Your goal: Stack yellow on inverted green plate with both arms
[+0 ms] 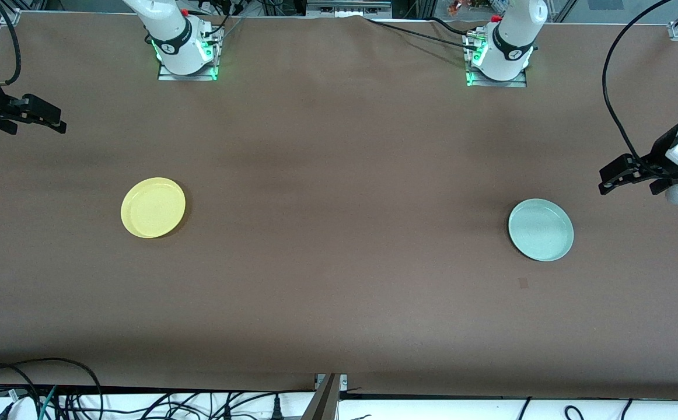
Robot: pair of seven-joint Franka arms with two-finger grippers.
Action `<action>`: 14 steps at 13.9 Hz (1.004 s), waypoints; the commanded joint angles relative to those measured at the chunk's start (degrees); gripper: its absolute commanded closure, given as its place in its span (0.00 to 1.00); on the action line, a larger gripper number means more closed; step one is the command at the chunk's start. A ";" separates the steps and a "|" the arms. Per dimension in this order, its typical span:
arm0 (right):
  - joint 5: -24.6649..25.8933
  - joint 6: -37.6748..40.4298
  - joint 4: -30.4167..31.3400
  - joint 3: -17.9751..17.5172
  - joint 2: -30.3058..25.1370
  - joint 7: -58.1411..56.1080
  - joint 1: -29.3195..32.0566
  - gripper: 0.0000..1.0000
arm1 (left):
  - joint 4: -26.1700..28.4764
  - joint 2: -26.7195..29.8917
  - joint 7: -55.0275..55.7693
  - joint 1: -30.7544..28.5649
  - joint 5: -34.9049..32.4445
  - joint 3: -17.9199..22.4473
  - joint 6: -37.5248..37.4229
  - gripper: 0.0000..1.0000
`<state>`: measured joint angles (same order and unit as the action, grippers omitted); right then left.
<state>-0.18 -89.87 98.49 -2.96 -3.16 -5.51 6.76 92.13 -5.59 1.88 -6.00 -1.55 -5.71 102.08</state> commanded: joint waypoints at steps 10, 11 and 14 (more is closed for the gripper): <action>0.44 0.84 -0.85 -0.38 0.08 0.67 0.27 0.00 | 1.39 1.46 0.32 -0.95 0.94 -0.80 1.02 0.00; 0.44 0.84 -0.85 -0.38 0.08 0.67 0.27 0.00 | 1.47 1.46 0.23 -0.77 0.94 -0.80 0.93 0.00; 0.44 0.84 -0.85 -0.38 0.08 0.67 0.27 0.00 | 1.56 1.28 0.23 -0.51 0.94 -0.80 0.93 0.00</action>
<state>-0.18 -89.87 98.49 -2.96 -3.16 -5.50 6.76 92.58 -5.44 2.14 -6.62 -1.35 -6.47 102.77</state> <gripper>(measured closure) 0.000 0.000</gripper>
